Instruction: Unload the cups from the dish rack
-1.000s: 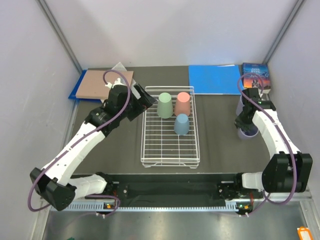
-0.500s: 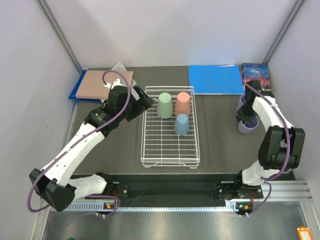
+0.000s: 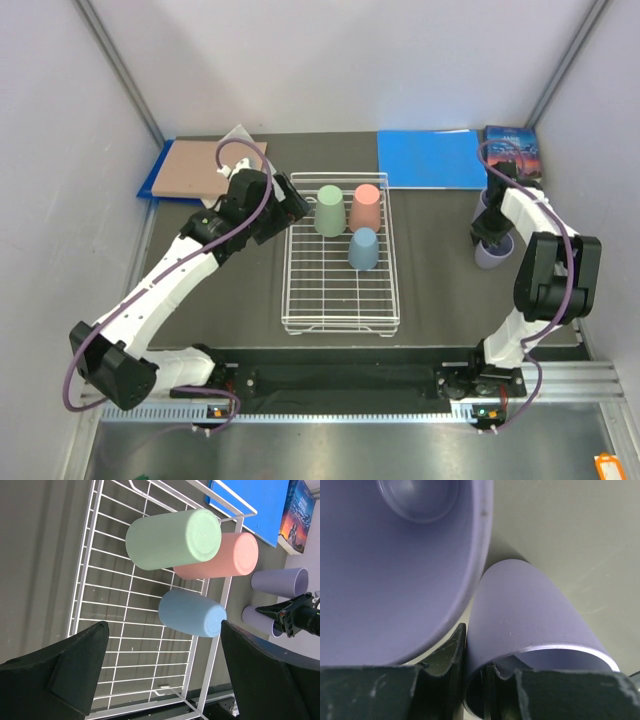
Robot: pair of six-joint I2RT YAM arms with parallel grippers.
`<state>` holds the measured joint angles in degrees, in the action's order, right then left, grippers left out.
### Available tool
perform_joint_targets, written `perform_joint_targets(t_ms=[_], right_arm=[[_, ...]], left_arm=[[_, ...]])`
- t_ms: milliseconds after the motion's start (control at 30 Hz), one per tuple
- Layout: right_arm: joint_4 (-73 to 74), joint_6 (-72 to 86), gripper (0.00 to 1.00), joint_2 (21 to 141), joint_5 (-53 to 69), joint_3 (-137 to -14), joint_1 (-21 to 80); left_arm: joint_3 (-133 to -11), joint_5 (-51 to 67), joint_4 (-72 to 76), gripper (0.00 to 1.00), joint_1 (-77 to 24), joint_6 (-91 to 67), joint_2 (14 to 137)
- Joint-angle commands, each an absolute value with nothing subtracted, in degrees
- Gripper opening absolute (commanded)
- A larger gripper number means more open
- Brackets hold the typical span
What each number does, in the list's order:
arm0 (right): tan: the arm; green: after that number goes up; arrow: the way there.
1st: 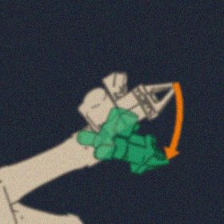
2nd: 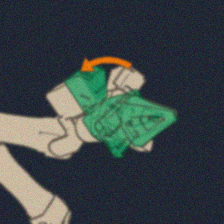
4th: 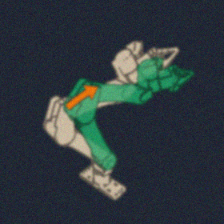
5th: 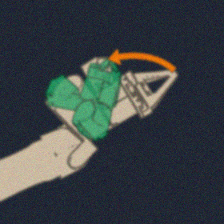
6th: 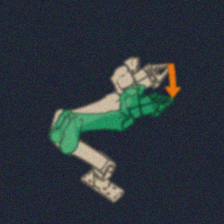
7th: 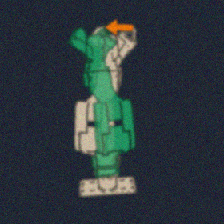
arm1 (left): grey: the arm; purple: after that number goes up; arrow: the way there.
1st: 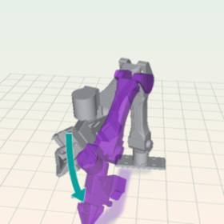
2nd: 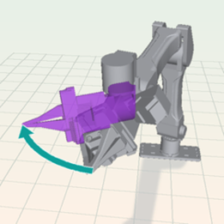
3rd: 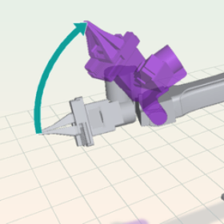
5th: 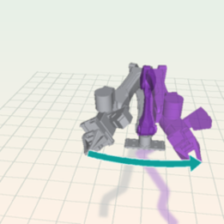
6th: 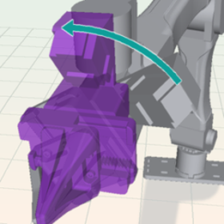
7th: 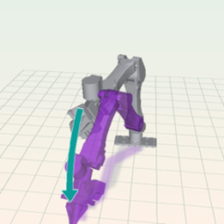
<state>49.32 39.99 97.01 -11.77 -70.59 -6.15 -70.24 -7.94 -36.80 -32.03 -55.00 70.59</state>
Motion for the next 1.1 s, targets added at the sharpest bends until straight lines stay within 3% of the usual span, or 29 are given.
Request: perform_joint_targets(t_ms=[0,667,933,1067], right_arm=[[46.94,38.85,0.10,96.51,-10.99,-71.02,-6.94],[50.62,37.97,0.32,86.41,-10.11,-73.81,-5.28],[57.82,38.93,0.36,78.58,-9.32,-83.84,2.80],[50.23,36.57,0.42,73.23,-2.83,-86.31,9.39]], left_arm=[[-72.95,-8.26,-35.77,0.98,-32.25,-53.26,70.49],[-72.60,-8.09,-35.59,0.99,-32.17,-52.12,70.66],[-72.07,-8.26,-35.60,0.99,-32.25,-51.42,70.23],[-71.81,-8.79,-35.51,0.99,-32.17,-50.72,70.31]])
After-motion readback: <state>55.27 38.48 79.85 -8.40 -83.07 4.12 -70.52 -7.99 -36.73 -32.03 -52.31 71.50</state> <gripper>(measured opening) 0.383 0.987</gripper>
